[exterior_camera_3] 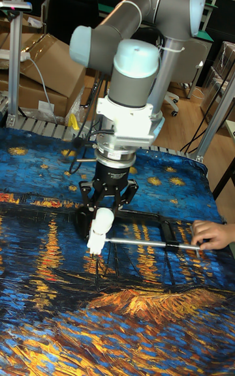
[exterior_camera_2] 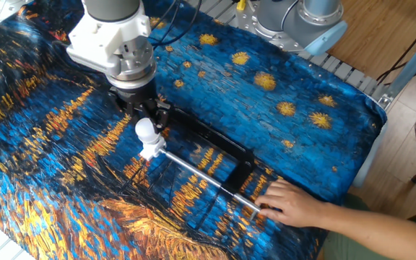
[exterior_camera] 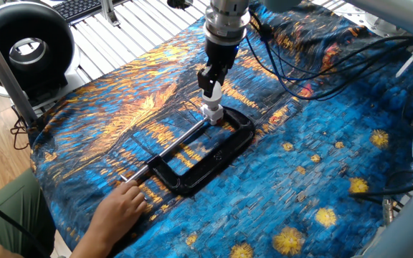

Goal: Install the light bulb by rotating it

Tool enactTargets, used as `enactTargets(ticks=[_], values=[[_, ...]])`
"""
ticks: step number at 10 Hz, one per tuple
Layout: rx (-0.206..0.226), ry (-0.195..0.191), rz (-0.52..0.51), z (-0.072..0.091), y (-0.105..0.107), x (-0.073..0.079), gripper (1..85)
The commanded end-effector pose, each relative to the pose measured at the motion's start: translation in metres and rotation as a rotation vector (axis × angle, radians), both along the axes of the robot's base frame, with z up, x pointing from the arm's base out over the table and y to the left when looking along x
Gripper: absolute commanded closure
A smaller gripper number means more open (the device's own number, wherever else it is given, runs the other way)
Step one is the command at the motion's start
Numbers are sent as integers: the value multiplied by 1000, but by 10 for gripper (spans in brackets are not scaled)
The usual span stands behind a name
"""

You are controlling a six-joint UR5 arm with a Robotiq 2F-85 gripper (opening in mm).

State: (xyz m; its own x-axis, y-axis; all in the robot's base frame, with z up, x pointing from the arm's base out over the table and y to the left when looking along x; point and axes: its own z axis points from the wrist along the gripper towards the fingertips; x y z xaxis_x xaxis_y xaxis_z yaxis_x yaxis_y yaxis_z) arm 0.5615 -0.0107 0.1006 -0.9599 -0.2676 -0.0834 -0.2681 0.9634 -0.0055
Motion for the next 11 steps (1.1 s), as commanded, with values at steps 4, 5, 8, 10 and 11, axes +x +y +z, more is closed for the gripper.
enactTargets(ticks=[4, 5, 8, 10, 11], values=[[-24, -47, 325, 2, 15, 7, 773], [-17, -39, 382, 2, 18, 4, 773], [-47, -6, 557, 1, 12, -5, 783], [-59, 20, 617, 0, 8, -11, 803], [-67, 52, 631, 1, 3, -18, 807]])
